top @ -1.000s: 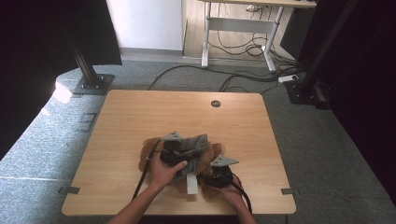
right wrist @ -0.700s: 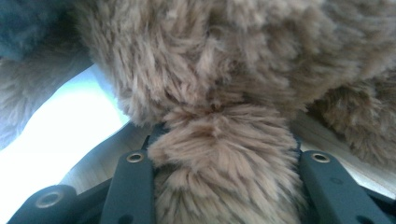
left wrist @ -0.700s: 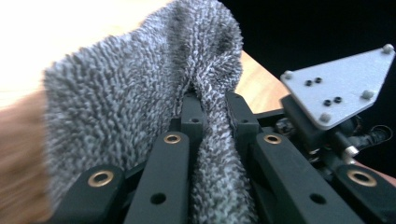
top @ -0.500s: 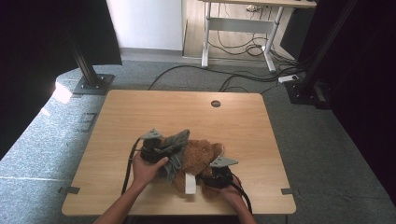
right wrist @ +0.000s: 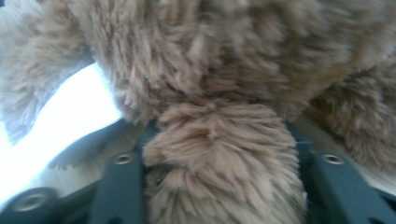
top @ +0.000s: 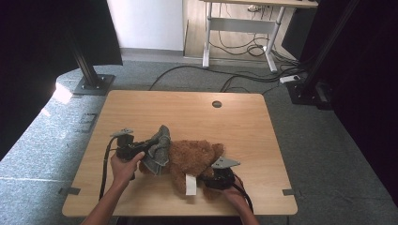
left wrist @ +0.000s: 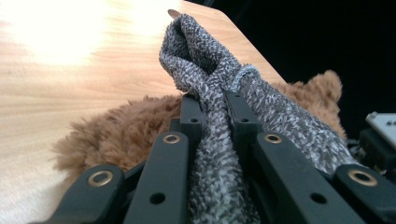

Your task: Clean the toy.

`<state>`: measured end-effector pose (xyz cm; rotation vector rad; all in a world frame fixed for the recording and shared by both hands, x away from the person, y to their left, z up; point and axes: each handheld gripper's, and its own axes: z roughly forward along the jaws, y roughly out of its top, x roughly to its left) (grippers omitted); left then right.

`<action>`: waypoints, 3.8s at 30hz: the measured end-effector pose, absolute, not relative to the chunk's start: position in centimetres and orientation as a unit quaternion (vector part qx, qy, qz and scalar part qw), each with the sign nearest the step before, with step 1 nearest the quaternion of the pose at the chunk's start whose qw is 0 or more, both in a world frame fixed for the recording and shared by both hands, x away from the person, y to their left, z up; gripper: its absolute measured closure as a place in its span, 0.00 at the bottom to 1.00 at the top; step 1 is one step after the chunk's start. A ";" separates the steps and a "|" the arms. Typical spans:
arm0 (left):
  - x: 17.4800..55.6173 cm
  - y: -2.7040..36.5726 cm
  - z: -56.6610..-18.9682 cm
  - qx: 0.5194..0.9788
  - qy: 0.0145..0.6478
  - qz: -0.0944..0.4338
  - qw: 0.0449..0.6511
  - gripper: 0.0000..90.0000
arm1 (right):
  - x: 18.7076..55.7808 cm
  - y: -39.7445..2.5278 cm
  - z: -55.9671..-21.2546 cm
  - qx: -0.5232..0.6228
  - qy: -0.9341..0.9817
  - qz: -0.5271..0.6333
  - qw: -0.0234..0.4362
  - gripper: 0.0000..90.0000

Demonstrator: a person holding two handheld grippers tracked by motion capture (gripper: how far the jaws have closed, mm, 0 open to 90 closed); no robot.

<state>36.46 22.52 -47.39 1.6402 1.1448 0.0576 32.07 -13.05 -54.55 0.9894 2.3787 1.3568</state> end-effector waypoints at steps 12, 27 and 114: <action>34.4 23.0 -48.5 0.692 0.464 0.006 0.553 0.89 | 32.5 -14.8 -50.7 0.371 0.749 0.540 0.098 0.19; 33.1 23.4 -48.9 0.691 0.461 -0.005 0.557 0.89 | 34.2 -11.6 -51.0 0.364 0.775 0.514 0.056 0.28; 32.6 24.8 -45.6 0.701 0.459 0.016 0.545 0.88 | 30.8 -12.8 -53.6 0.321 0.810 0.486 0.073 0.49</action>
